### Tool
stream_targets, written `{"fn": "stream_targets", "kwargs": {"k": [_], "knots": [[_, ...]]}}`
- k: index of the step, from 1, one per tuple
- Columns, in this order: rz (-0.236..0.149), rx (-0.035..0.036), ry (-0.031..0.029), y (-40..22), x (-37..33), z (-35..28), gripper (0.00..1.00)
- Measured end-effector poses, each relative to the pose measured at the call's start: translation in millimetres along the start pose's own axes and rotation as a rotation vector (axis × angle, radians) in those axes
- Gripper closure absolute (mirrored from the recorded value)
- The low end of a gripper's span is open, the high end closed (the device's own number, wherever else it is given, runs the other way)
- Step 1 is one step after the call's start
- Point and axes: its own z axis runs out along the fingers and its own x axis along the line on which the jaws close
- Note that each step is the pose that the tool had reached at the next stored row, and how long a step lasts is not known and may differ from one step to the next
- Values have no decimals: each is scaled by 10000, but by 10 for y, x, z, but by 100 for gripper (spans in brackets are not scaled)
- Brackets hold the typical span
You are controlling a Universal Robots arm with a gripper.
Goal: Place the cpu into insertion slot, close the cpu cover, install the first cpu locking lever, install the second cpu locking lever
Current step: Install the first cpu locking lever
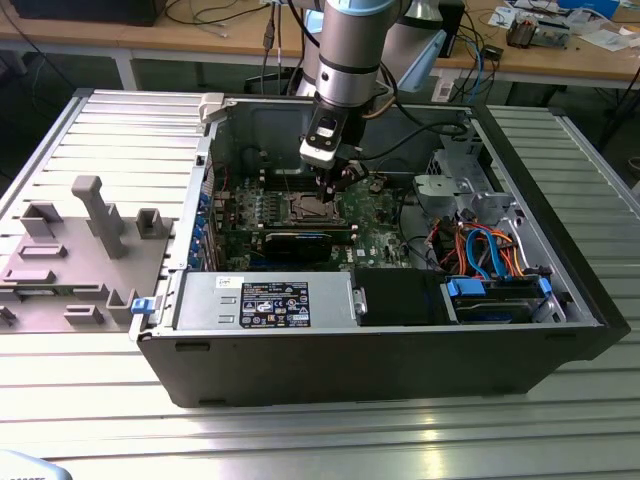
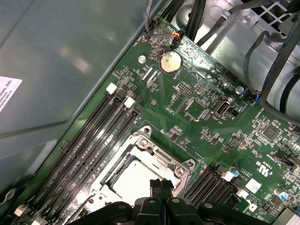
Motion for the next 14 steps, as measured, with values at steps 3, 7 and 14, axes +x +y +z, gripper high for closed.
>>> {"fn": "stream_targets", "kwargs": {"k": [3,7,14], "knots": [[-20,0,-2,0,0,0,89],[-63,-1,-4,0,0,0,89],[-112,0,-8,0,0,0,89]]}}
